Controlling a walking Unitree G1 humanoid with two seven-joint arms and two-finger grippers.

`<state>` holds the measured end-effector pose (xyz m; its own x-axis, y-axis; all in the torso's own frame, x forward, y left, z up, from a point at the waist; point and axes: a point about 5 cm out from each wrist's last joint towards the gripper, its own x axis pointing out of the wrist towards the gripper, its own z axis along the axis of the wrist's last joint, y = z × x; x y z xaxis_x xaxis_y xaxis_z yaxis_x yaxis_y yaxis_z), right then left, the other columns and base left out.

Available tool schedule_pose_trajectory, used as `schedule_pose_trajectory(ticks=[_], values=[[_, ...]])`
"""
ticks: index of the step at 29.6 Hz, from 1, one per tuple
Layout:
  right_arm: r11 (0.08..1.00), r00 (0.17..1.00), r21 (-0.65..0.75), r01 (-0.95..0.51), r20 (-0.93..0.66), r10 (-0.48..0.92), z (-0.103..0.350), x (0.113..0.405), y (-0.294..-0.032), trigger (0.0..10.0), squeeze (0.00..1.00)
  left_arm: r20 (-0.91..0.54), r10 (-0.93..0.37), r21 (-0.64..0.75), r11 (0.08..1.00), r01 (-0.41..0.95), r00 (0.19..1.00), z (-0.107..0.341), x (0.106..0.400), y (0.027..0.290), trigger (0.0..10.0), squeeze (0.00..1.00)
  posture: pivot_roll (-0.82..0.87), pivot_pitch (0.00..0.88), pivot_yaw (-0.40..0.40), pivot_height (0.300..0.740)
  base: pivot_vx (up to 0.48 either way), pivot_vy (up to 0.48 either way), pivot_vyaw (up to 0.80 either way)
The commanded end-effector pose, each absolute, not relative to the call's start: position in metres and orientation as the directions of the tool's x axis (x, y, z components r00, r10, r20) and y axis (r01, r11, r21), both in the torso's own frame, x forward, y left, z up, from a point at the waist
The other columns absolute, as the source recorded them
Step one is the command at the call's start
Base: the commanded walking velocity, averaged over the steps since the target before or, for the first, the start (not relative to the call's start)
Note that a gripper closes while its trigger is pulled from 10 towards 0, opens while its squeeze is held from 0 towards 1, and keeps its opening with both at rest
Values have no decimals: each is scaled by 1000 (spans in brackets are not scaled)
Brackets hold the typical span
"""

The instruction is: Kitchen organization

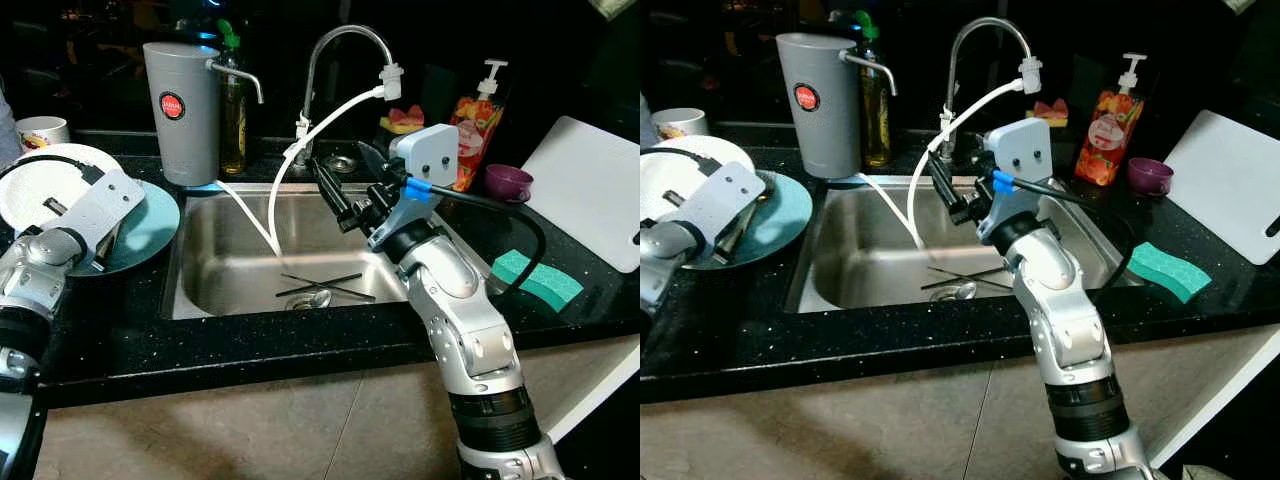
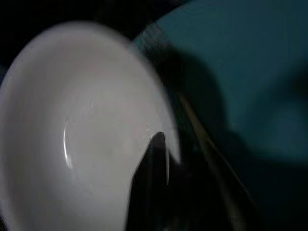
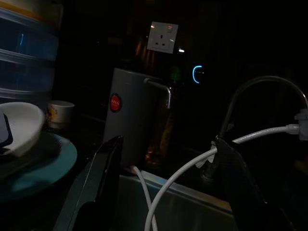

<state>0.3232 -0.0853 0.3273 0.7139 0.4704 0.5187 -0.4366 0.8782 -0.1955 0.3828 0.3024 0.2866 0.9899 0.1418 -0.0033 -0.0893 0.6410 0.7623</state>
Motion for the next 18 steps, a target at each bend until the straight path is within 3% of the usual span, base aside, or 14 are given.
schedule_pose_trajectory(ticks=[1, 2, 3, 6, 10, 11, 13, 17, 18], values=[[878, 706, -191, -440, 530, 469, 329, 324, -86, 10000, 0, 55, 118, 807, 579, -113, 992, 289, 382, 298, 8235, 0, 52, 55, -119, 740, 0, 0, 0], [878, 706, -191, -440, 530, 469, 329, 324, -86, 10000, 0, 55, 118, 807, 579, -113, 992, 289, 382, 298, 8235, 0, 52, 55, -119, 740, 0, 0, 0], [878, 705, -189, -440, 532, 469, 330, 324, -86, 10000, 0, 176, 40, 812, 559, -168, 984, 304, 383, 281, 10000, 0, 52, 55, -119, 740, 0, 0, 0], [879, 706, -187, -438, 533, 465, 330, 324, -86, 10000, 0, 232, -16, 797, 577, -181, 973, 311, 382, 269, 10000, 0, 52, 55, -119, 740, 0, 0, 0], [892, 715, -177, -416, 542, 441, 331, 324, -90, 10000, 0, 386, -277, 721, 686, -100, 880, 331, 374, 211, 10000, 0, 43, 51, -121, 740, 0, 0, 0], [892, 715, -177, -416, 542, 441, 331, 324, -90, 10000, 0, 386, -277, 721, 686, -100, 880, 331, 374, 211, 10000, 0, 43, 51, -121, 740, 0, 0, 0], [901, 721, -171, -399, 548, 424, 332, 325, -94, 10000, 0, 414, -362, 650, 760, 7, 835, 335, 370, 185, 10000, 0, 36, 49, -118, 740, 0, 0, 0], [908, 727, -167, -384, 551, 409, 332, 325, -97, 10000, 0, 398, -409, 552, 822, 141, 821, 330, 369, 169, 10000, 0, 35, 48, -114, 740, 0, 0, 0], [912, 731, -165, -375, 552, 401, 332, 325, -99, 10000, 0, 383, -414, 469, 857, 212, 826, 325, 371, 163, 10000, 0, 33, 49, -111, 740, 0, 0, 0]])
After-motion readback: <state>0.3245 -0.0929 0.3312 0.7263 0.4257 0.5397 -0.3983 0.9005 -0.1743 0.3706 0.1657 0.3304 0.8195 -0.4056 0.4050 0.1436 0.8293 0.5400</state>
